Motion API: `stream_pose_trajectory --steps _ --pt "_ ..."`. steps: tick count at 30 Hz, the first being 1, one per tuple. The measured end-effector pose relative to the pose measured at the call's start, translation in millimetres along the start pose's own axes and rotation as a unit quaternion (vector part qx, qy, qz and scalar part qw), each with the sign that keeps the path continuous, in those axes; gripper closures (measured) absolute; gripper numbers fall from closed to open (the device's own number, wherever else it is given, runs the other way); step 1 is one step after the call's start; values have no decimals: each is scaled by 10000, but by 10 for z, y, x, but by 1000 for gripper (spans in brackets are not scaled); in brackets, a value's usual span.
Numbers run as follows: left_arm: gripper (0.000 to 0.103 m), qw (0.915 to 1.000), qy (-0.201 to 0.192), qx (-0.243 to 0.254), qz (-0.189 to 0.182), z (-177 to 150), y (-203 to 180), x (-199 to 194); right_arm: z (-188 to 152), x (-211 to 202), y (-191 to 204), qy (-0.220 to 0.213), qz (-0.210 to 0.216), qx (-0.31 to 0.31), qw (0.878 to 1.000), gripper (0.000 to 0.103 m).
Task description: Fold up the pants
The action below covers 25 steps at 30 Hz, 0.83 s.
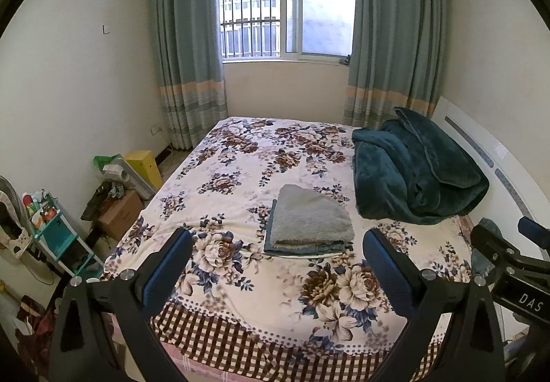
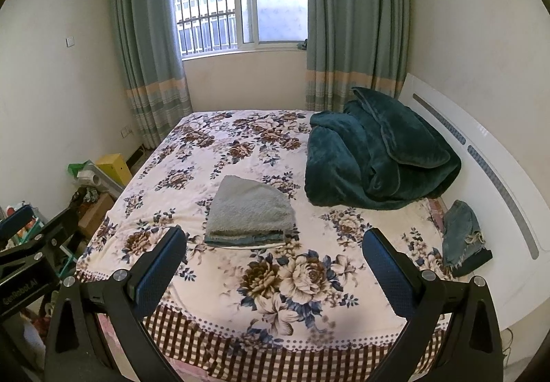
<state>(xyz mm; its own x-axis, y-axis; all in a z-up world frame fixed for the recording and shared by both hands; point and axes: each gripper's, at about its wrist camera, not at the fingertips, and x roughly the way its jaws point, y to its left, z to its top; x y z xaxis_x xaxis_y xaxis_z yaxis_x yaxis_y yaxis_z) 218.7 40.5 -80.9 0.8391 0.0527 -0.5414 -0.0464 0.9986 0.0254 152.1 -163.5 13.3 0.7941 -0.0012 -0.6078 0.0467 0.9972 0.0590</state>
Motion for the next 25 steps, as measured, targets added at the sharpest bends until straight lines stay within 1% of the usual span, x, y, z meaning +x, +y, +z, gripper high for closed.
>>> stream_pose_trajectory --steps 7,16,25 --pt "2 10000 44 -30 6 -24 16 -39 -5 -3 -2 9 2 1 10000 0" --pt "2 10000 42 -28 10 -25 32 -34 -85 14 40 55 74 -17 10000 0" --pt "2 10000 -3 -68 62 -42 30 -119 -101 17 59 67 83 -29 9999 0"
